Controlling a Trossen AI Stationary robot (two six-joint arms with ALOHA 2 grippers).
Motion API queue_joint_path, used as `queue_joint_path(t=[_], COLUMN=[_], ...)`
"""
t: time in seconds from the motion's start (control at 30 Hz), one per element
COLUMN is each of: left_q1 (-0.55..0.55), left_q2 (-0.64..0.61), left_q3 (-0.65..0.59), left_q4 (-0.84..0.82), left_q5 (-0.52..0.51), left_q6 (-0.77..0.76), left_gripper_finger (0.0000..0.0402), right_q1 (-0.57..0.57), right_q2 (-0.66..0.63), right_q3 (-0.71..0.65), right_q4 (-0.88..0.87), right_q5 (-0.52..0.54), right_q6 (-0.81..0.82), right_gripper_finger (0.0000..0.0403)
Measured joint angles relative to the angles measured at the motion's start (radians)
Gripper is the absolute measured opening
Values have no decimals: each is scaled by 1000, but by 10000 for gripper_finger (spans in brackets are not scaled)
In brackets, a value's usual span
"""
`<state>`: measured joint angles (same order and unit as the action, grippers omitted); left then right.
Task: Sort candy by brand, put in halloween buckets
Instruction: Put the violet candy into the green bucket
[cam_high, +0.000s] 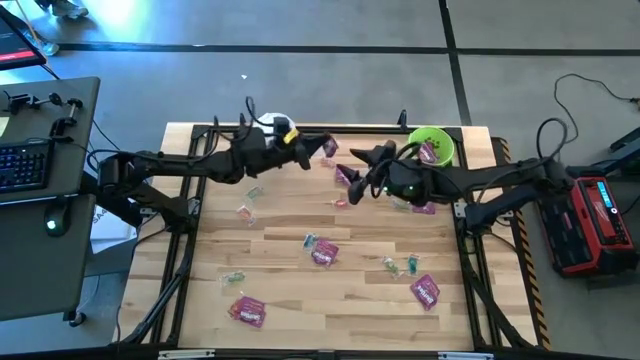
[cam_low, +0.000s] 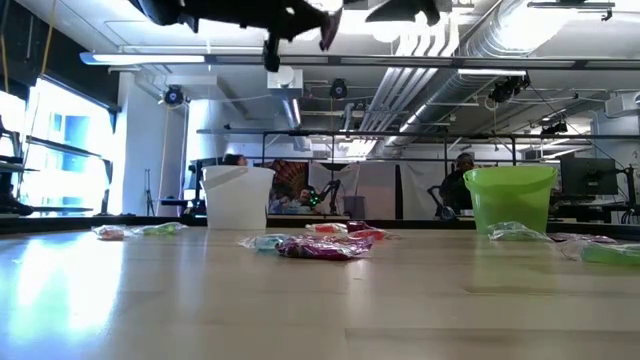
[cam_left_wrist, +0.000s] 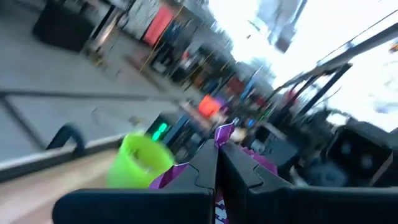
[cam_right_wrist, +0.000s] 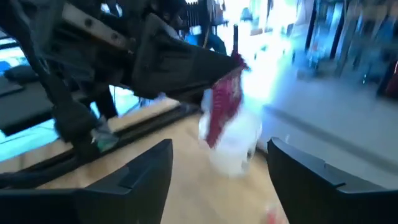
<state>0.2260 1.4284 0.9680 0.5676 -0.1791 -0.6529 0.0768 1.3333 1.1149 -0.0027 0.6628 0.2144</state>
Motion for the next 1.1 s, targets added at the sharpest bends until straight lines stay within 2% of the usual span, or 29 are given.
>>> queue_joint_path(t=[0.13,0.3,0.47,0.67,0.8,1.03,1.1], left_q1=[-3,-12,-30,-39,-44,-44,-44], left_q2=[0,-1,-1,-1,-1,-1,-1], left_q3=[0,1,1,1,1,1,1], left_q4=[101,142,142,164,181,186,188], left_q5=[2,11,12,18,19,24,38], left_q6=[8,26,27,28,28,28,28], left_gripper_finger=[0,0,0,0,0,0,0], right_q1=[11,22,21,3,2,2,2], right_q2=[58,116,153,161,161,161,160], right_q3=[0,0,0,11,11,11,11], right_q4=[200,397,496,504,504,510,511], right_q5=[69,188,194,164,175,116,114], right_q6=[-216,-388,-460,-421,-422,-435,-442], right_gripper_finger=[247,247,247,240,193,43,14])
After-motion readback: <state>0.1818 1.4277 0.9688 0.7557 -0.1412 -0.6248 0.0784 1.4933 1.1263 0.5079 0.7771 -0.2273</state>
